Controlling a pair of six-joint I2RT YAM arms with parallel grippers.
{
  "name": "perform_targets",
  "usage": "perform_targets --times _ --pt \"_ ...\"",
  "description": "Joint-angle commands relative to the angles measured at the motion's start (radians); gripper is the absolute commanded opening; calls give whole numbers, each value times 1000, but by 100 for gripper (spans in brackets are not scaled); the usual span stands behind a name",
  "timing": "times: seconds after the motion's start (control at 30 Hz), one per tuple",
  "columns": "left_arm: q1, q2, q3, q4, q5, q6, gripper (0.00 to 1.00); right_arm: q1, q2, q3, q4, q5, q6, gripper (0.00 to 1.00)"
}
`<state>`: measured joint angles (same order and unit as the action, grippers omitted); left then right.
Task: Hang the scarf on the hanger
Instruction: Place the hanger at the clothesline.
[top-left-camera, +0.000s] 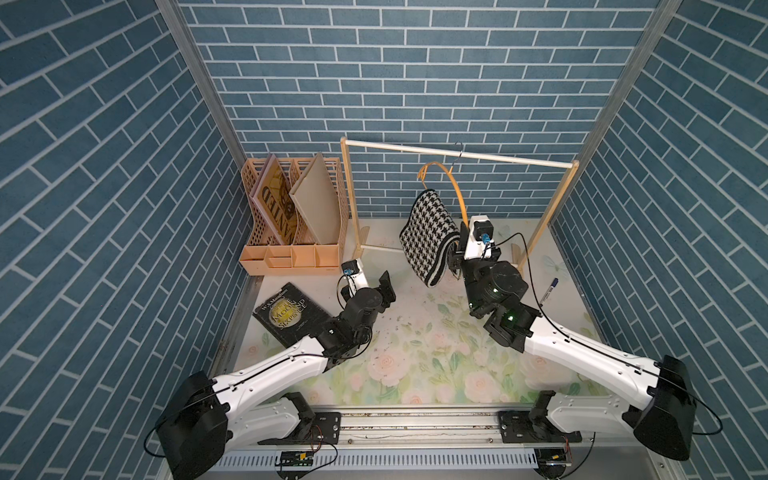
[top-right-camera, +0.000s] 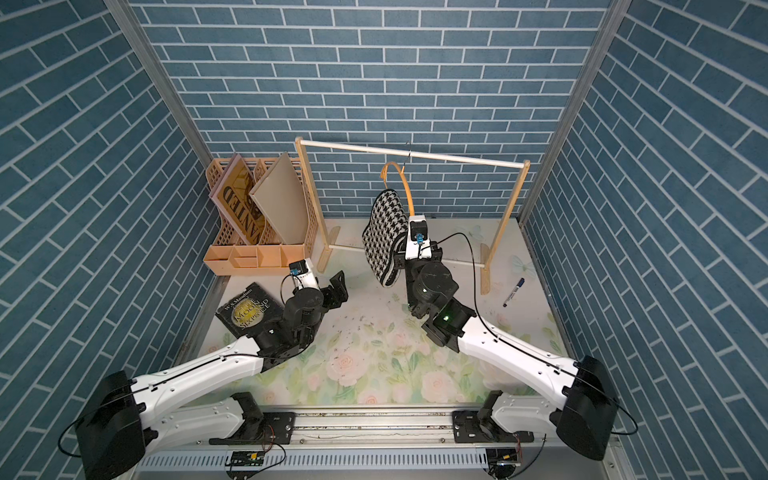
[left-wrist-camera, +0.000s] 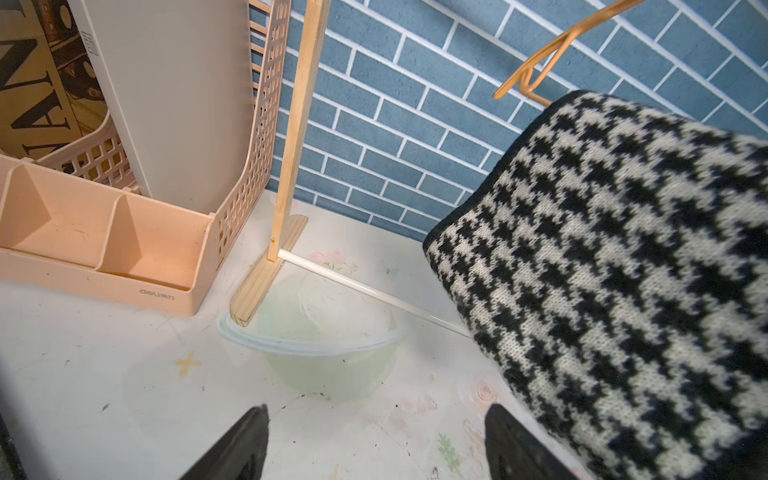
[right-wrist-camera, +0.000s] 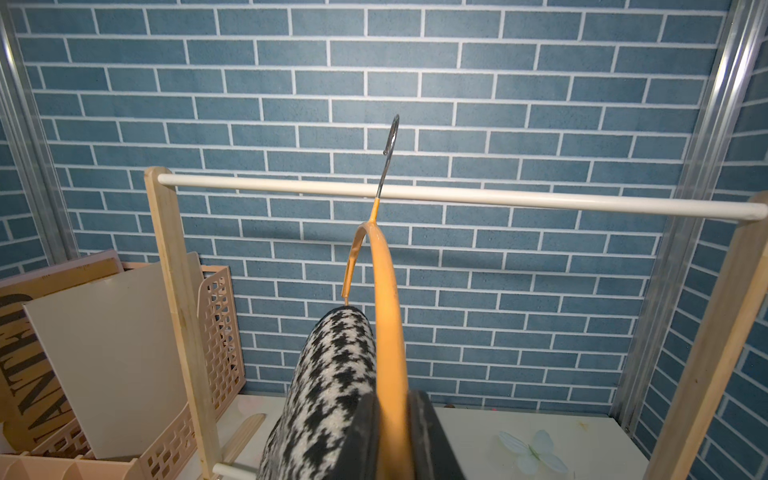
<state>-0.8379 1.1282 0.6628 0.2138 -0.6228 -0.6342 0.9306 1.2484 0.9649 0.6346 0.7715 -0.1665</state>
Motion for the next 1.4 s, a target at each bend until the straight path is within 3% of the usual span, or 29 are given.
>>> perform_targets --times 0.0,0.47,0.5,0.53,0.6,0.63,1.0,1.17,1.27,1.37 --pt "-3 -2 -2 -16 -27 24 84 -26 14 55 85 -21 -22 0" --pt "-3 3 -1 -2 -23 39 85 -68 60 19 40 -45 68 0" --pt "-3 4 0 -3 -23 40 86 -68 59 14 27 -44 77 11" --pt "-3 4 1 -5 -22 43 90 -68 57 11 11 -46 89 42" --pt "-3 6 3 -8 -24 51 97 -69 54 10 -51 -63 108 92" --pt "-3 6 4 -11 -26 56 99 -69 54 12 -84 -69 119 99" --pt "-2 33 67 -119 -156 153 100 -66 -15 -42 -612 -199 317 100" --pt "13 4 98 -116 -340 285 100 -70 -147 -259 -609 -165 397 100" --pt "100 -41 69 -40 -385 380 100 -115 -190 -345 -537 -131 379 100" --pt "249 -114 18 -9 -309 391 99 -181 -185 -377 -479 -147 347 100"
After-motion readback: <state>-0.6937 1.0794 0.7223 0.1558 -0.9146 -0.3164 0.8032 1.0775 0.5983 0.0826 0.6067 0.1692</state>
